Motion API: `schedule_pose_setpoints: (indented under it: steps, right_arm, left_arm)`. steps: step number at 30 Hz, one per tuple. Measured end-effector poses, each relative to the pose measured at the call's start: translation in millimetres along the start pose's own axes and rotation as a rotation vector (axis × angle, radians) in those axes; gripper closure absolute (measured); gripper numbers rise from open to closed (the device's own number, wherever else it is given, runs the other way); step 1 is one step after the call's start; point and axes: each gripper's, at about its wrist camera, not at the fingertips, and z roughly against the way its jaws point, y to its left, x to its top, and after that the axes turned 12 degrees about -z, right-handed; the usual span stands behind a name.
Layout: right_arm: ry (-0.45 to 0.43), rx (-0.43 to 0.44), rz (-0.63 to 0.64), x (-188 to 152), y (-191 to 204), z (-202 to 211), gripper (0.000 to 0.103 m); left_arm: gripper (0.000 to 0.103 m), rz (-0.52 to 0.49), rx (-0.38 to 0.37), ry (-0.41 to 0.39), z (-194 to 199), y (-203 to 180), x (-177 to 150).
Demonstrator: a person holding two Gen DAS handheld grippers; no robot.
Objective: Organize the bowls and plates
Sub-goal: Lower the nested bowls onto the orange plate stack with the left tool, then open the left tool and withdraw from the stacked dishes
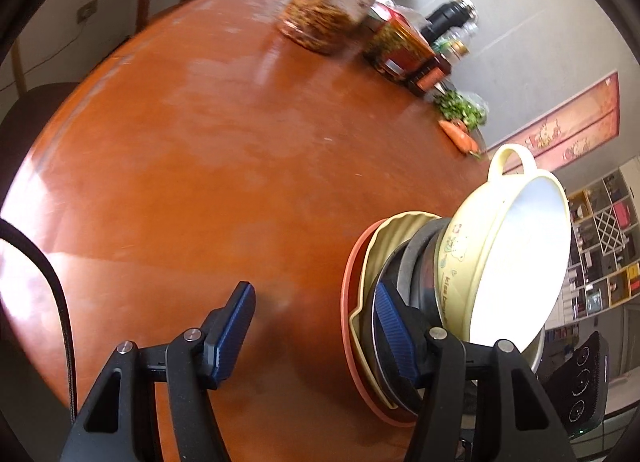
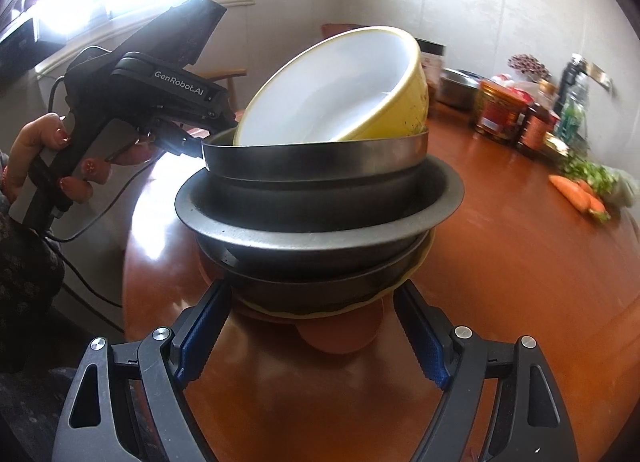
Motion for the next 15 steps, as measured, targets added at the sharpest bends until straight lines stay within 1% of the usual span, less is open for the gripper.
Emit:
schedule_pose_setpoints:
  steps: [7, 15]
  right_arm:
    - [-0.003, -0.039, -0.041, -14.5, -44.5, 23.6, 0.019]
    - [0.001, -0.083, -0.082, -27.2, -95.5, 43.0, 0.019]
  left_arm:
    - [0.041, -0.044, -0.021, 0.031, -34.0, -42.4, 18.4]
    - [0.041, -0.095, -0.02, 0.055, -67.8, -88.1, 37.8]
